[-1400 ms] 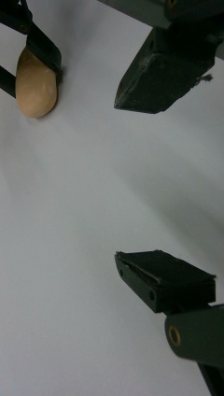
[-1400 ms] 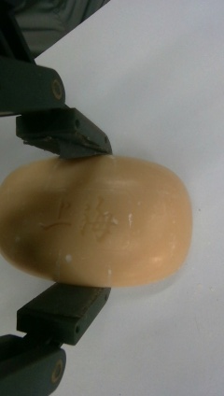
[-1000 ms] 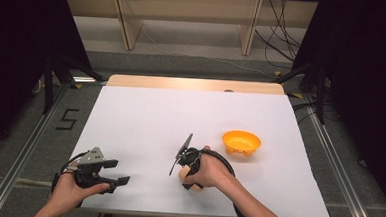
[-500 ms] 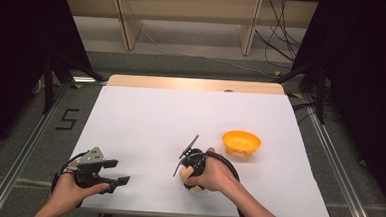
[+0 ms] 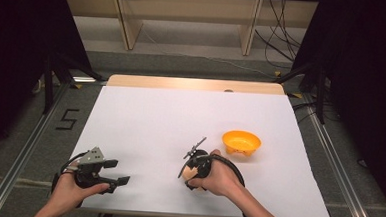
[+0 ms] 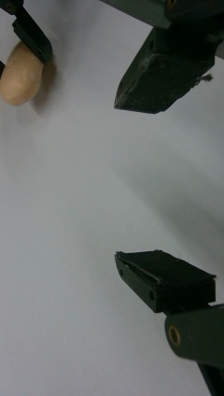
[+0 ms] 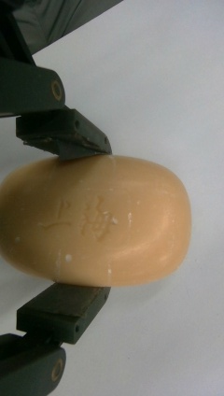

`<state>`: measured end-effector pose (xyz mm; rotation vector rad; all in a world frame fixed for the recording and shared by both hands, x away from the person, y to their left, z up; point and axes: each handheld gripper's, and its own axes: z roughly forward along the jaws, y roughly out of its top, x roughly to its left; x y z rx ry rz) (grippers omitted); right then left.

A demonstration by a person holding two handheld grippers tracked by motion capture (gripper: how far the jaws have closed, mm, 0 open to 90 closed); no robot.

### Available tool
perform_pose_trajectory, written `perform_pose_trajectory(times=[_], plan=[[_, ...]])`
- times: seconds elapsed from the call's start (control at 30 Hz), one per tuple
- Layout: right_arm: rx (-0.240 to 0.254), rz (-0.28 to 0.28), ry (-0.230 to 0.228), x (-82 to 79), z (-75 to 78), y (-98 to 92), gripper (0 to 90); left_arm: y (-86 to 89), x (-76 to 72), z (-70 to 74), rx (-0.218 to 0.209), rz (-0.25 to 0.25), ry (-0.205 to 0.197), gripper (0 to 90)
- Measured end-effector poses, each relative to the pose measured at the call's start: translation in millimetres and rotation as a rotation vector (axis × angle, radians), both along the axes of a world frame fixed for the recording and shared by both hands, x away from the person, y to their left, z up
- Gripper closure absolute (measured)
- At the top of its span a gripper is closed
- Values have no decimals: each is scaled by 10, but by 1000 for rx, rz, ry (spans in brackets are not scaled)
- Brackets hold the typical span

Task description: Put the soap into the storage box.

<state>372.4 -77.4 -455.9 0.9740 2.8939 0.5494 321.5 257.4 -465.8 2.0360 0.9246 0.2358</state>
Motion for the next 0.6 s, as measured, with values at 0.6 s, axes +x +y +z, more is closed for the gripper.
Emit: perform_pose_trajectory(times=[0.6], plan=[[47, -41, -84, -40, 121, -135, 334, 3, 4, 0, 5, -4, -1, 210]])
